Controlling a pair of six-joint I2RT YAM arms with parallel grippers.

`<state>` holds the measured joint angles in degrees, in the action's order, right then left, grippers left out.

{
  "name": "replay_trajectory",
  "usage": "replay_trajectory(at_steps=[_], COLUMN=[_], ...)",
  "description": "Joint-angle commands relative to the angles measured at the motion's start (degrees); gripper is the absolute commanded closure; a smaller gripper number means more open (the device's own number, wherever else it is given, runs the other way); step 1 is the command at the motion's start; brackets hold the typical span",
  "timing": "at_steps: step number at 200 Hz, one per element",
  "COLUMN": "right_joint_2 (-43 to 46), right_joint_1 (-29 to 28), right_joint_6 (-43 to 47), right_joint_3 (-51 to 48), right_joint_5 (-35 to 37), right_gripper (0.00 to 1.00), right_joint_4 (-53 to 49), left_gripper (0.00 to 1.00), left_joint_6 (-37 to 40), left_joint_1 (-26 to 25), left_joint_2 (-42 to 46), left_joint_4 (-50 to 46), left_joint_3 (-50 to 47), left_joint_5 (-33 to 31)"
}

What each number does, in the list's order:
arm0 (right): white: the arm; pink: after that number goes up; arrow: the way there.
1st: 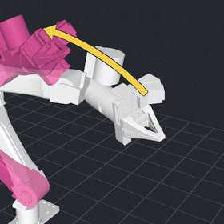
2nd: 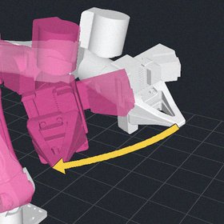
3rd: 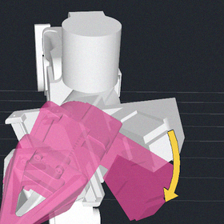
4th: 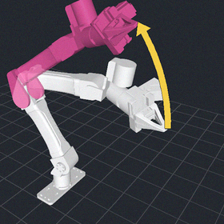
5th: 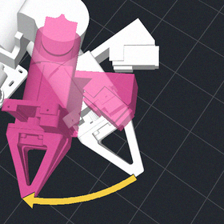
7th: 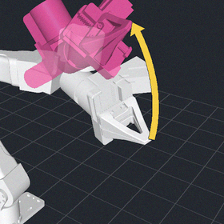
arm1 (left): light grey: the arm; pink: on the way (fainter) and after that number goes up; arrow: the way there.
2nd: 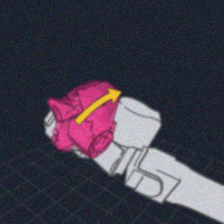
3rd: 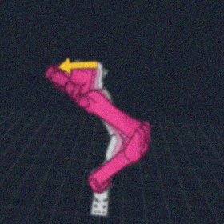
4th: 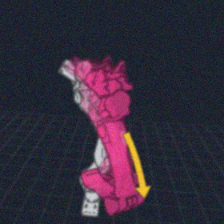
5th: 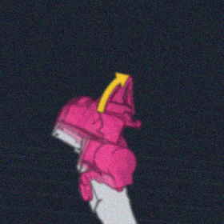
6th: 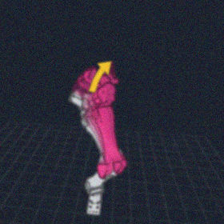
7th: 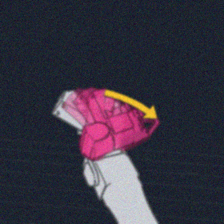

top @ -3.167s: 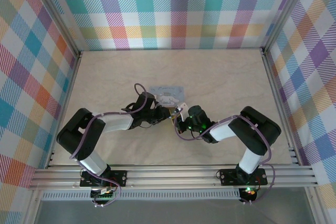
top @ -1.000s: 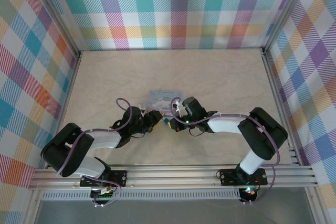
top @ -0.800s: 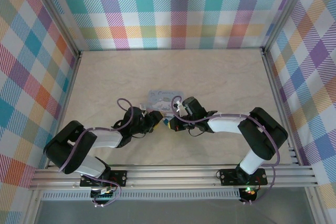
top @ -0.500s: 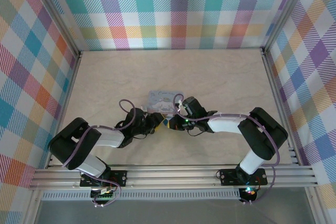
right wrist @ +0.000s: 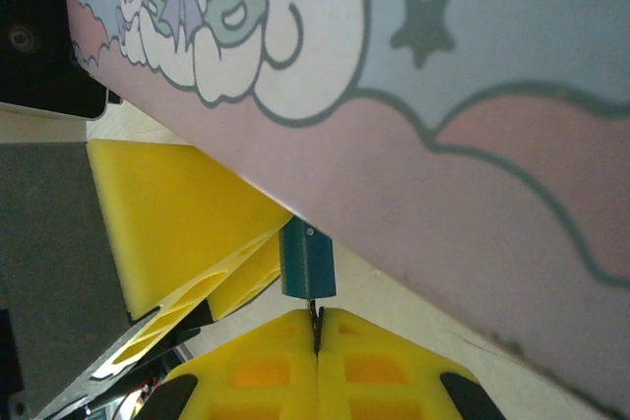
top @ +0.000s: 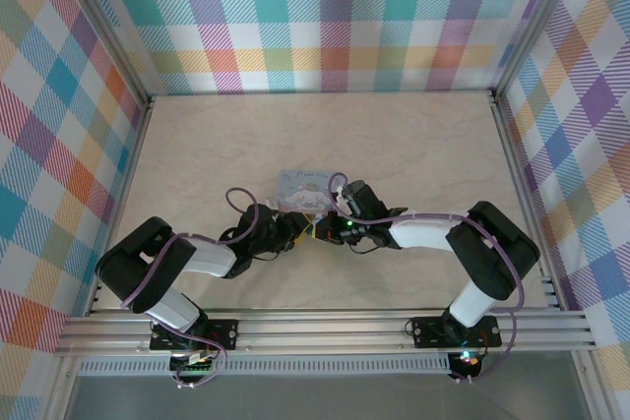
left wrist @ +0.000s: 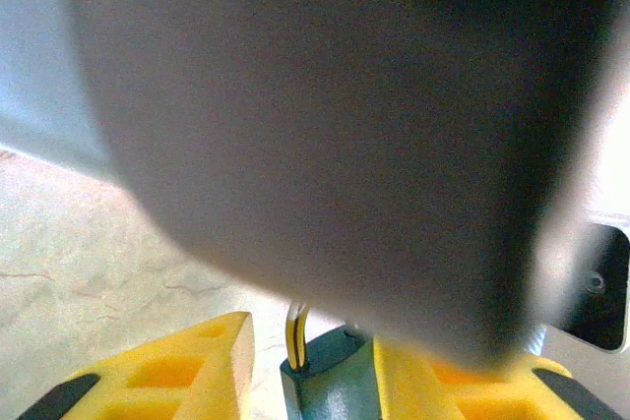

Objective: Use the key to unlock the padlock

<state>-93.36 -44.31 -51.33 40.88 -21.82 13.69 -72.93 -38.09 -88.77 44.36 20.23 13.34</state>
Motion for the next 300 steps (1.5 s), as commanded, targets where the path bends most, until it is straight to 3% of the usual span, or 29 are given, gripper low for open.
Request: replay_trajectory(at_steps=[1,54,120,161,211,264,300], right_joint_2=[1.76,1.31,2.20,4.70,8.95,17.80,25.41], right_joint_1=[-0.08,-0.15,-0.10,0.02,0.68,1.74,3.07], right_joint_6=[-3.53,-9.07,-9.34,-5.29,1.14,11.34,20.17], right_joint_3=[0.13,-1.30,-1.94,-2.25,-3.66,-4.61,-5.61], right_joint_5=[-1.79,-2.00,-0.71,2.10,7.02,16.63,22.17], right_gripper=[0.99,0.98,0.94,0.77,0.63,0.49,0.32], right_joint_4=[5.29,10.91,10.15,4.77,-2.75,-14.20,-16.97], left_gripper=[0.67,0.70,0.84,0.91,1.00,1.00,1.00], left_joint_6=[-0.73,-1.17,-1.23,-1.16,-0.64,0.93,0.86], left_joint_1=[-1.20,-1.51,-1.55,-1.55,-1.55,-1.55,-1.50], left_joint_2=[-1.25,-2.10,-2.04,-0.68,1.83,5.33,6.09], left_joint_4=[1.26,1.76,1.40,-0.61,-5.11,-11.37,-13.91], left_joint_3=[-0.02,0.17,0.07,0.16,1.21,2.80,3.58], left_joint_5=[-0.69,-0.51,-0.86,-1.87,-2.65,-3.67,-3.98])
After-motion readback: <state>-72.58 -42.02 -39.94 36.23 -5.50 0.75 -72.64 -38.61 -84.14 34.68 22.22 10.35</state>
